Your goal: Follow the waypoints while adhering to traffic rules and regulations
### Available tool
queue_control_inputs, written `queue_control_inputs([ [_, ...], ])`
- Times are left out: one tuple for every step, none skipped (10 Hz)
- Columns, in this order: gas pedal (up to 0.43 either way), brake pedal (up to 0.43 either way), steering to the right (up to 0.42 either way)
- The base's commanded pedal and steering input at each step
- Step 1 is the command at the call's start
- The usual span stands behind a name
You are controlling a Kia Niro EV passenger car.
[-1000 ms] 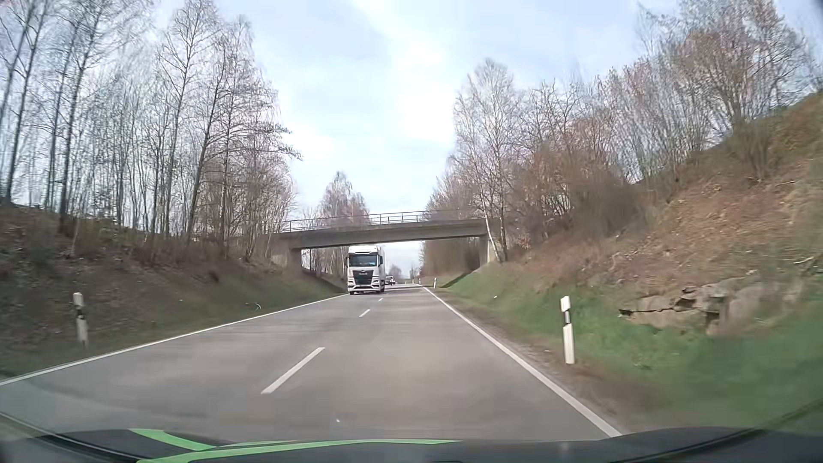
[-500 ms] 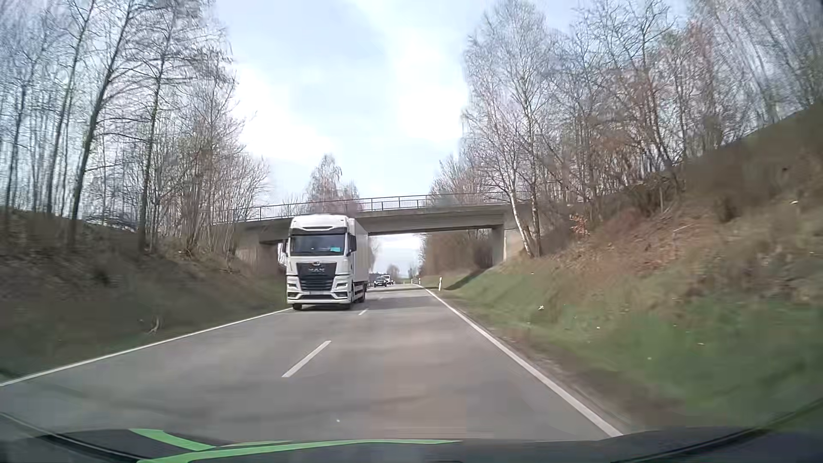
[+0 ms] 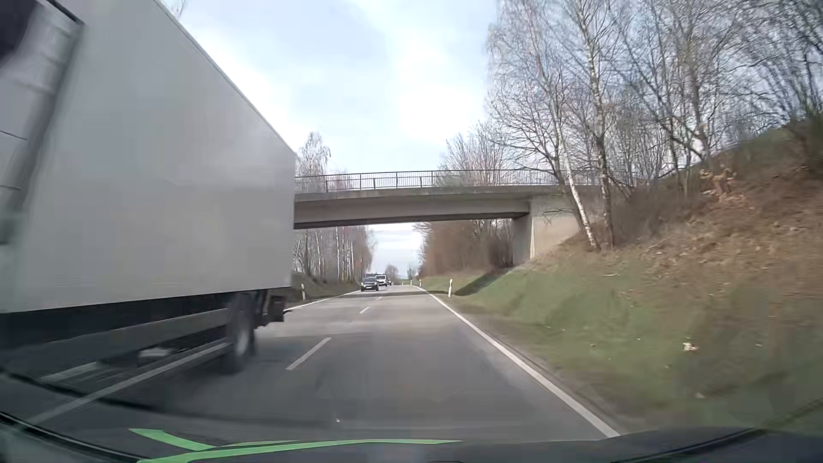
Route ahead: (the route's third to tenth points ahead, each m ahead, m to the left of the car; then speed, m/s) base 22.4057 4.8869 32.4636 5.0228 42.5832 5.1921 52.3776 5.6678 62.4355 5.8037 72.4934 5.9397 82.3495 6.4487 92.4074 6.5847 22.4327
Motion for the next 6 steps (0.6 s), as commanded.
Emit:
queue_control_inputs([
  [0.22, 0.0, 0.0],
  [0.22, 0.0, -0.001],
  [0.22, 0.0, -0.001],
  [0.22, 0.0, -0.001],
  [0.22, 0.0, -0.001],
  [0.22, 0.0, -0.001],
])
